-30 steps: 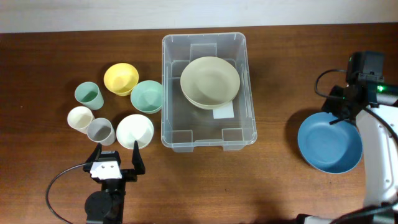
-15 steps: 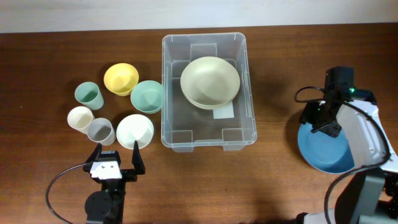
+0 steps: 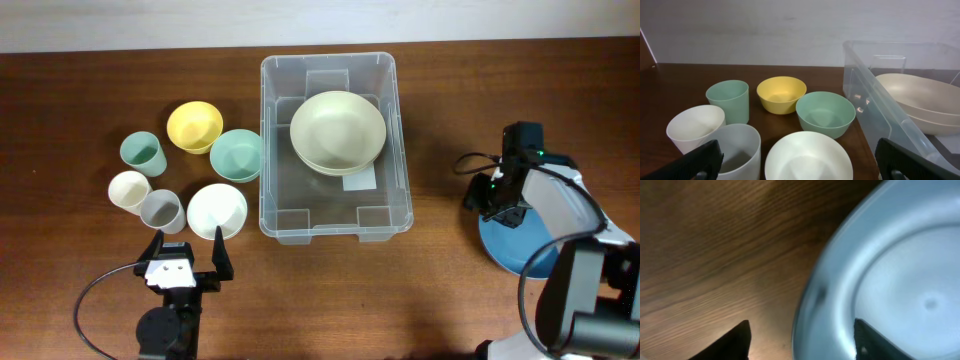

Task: Pack container
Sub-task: 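Lower the right gripper onto the blue bowl rim and grasp, then lift the blue bowl and place it onto the cream bowls in the container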

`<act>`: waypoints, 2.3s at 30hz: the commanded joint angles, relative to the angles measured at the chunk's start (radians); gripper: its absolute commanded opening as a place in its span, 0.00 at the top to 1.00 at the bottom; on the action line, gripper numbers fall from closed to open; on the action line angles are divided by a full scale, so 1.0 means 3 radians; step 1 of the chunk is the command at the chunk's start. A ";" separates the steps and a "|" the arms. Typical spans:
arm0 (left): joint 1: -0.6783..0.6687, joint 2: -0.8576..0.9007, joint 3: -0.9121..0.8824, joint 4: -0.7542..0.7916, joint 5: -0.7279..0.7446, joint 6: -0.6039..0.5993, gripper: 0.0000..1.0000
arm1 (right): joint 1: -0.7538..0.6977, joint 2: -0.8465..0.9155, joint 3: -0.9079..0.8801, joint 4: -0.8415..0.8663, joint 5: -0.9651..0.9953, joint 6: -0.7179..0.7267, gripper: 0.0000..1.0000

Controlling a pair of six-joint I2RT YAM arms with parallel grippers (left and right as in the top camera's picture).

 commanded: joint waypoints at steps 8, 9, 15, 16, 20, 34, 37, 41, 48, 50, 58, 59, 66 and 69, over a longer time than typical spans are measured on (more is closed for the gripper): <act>0.0020 -0.0001 -0.0031 0.0011 0.0036 0.0064 0.00 | 0.0022 0.0188 -0.0057 0.0216 0.0008 -0.0014 0.58; 0.0020 -0.0001 -0.0031 0.0011 0.0036 0.0064 0.00 | 0.0022 0.0188 -0.0057 0.0233 0.0036 -0.0014 0.62; 0.0020 -0.0001 -0.0031 0.0011 0.0036 0.0064 0.01 | 0.0022 0.0188 -0.0057 0.0338 0.0060 -0.0014 0.91; 0.0020 -0.0001 -0.0031 0.0011 0.0036 0.0064 0.00 | 0.0022 0.0188 -0.0057 0.0350 0.0061 -0.0014 0.92; 0.0020 -0.0001 -0.0031 0.0011 0.0036 0.0064 0.01 | 0.0022 0.0188 -0.0057 0.0371 0.0061 -0.0042 0.96; 0.0020 -0.0001 -0.0031 0.0011 0.0036 0.0064 0.00 | 0.0023 0.0187 -0.0010 0.1382 -0.0106 -0.0795 0.96; 0.0020 -0.0001 -0.0031 0.0011 0.0036 0.0064 0.00 | 0.0022 0.0187 0.0036 0.1583 -0.0111 -0.0933 0.96; 0.0020 -0.0001 -0.0031 0.0011 0.0036 0.0064 0.00 | 0.0023 0.0187 0.0095 0.1789 -0.0158 -0.1203 0.96; 0.0020 -0.0001 -0.0031 0.0011 0.0036 0.0064 0.00 | 0.0079 0.0186 0.0200 0.1829 -0.0244 -0.1793 0.96; 0.0020 -0.0001 -0.0031 0.0011 0.0036 0.0064 0.01 | 0.0135 0.0186 0.0243 0.1829 -0.0240 -0.1904 0.96; 0.0020 -0.0001 -0.0031 0.0011 0.0036 0.0064 0.01 | 0.0443 0.0179 0.0506 0.1811 -0.0212 -0.2380 0.96; 0.0020 -0.0001 -0.0031 0.0011 0.0036 0.0064 0.01 | 0.0484 0.0177 0.0549 0.1799 -0.0188 -0.2443 0.96; 0.0020 -0.0001 -0.0031 0.0011 0.0036 0.0064 0.01 | 0.0804 0.0066 0.1041 0.1498 0.0031 -0.2675 0.96; 0.0020 -0.0001 -0.0031 0.0011 0.0036 0.0064 0.01 | 0.0961 0.0047 0.1350 0.1176 0.0048 -0.2675 0.96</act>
